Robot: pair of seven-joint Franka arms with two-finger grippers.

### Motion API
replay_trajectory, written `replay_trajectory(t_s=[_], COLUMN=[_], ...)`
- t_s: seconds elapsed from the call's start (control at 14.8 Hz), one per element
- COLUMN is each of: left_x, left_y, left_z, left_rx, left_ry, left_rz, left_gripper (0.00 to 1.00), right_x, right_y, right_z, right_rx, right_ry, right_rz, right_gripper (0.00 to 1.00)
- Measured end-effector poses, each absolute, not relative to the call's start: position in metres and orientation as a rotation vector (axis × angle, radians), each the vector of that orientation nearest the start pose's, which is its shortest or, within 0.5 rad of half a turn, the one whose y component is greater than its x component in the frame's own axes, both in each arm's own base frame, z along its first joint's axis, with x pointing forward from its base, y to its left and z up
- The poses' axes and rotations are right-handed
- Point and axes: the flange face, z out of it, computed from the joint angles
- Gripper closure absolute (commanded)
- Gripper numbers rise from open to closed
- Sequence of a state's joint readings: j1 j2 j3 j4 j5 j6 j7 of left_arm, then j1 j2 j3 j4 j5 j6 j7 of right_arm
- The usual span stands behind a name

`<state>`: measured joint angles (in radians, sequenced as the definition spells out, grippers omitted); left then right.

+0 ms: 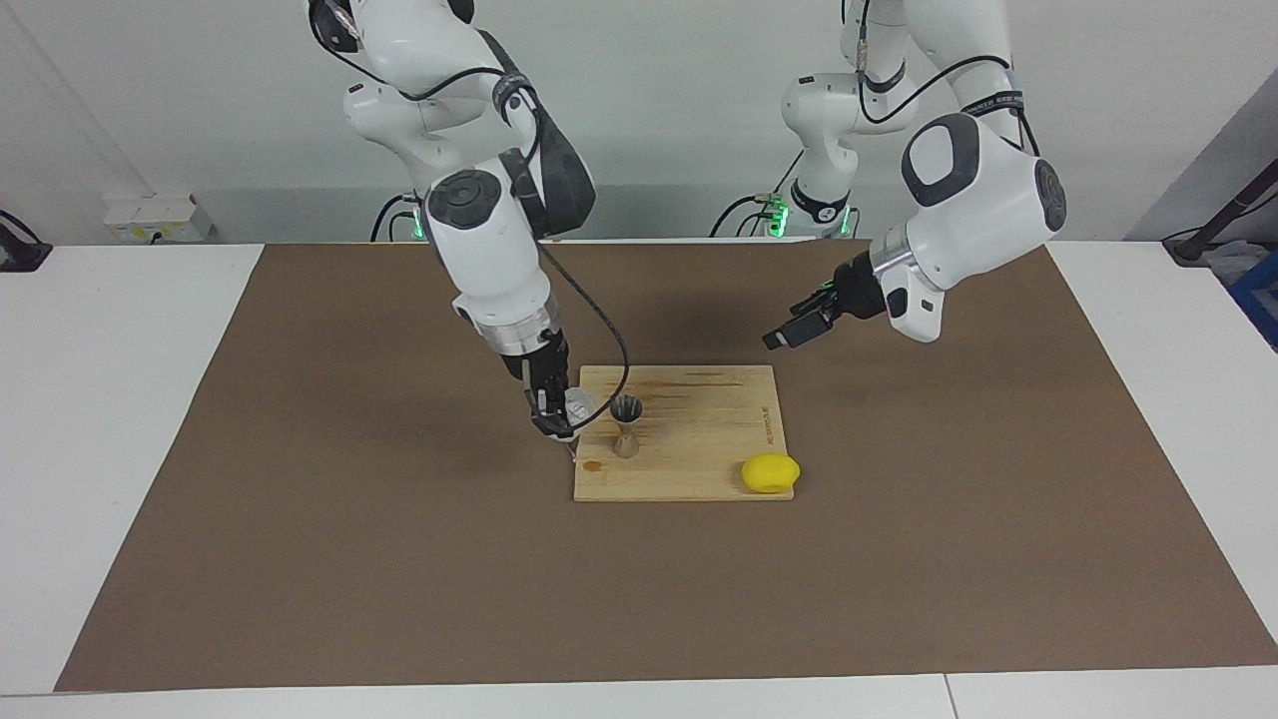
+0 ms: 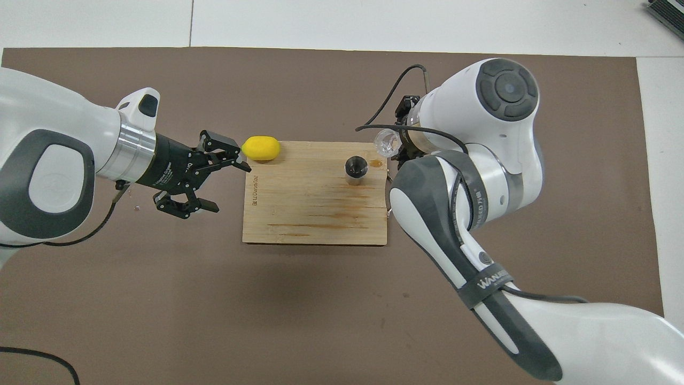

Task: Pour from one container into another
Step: 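Withdraw the left gripper while the right gripper lifts the glass toward the board, then tilt the glass cup over the dark cup with the right gripper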

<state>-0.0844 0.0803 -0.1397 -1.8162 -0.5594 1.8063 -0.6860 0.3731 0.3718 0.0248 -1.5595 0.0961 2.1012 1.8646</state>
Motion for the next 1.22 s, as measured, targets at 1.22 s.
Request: replay_trajectory(t_s=[1.22], left_x=[0.543], left_y=[-0.056], left_z=[0.633], left_rx=[-3.147], left_ry=[0.077], left_rz=[-0.006], left_gripper=[0.0], right_x=[0.607], right_y=[0.32], right_z=[0.439], right_rx=[-2.435], right_ry=[1.858], right_rz=[-0.259], right_gripper=[0.98])
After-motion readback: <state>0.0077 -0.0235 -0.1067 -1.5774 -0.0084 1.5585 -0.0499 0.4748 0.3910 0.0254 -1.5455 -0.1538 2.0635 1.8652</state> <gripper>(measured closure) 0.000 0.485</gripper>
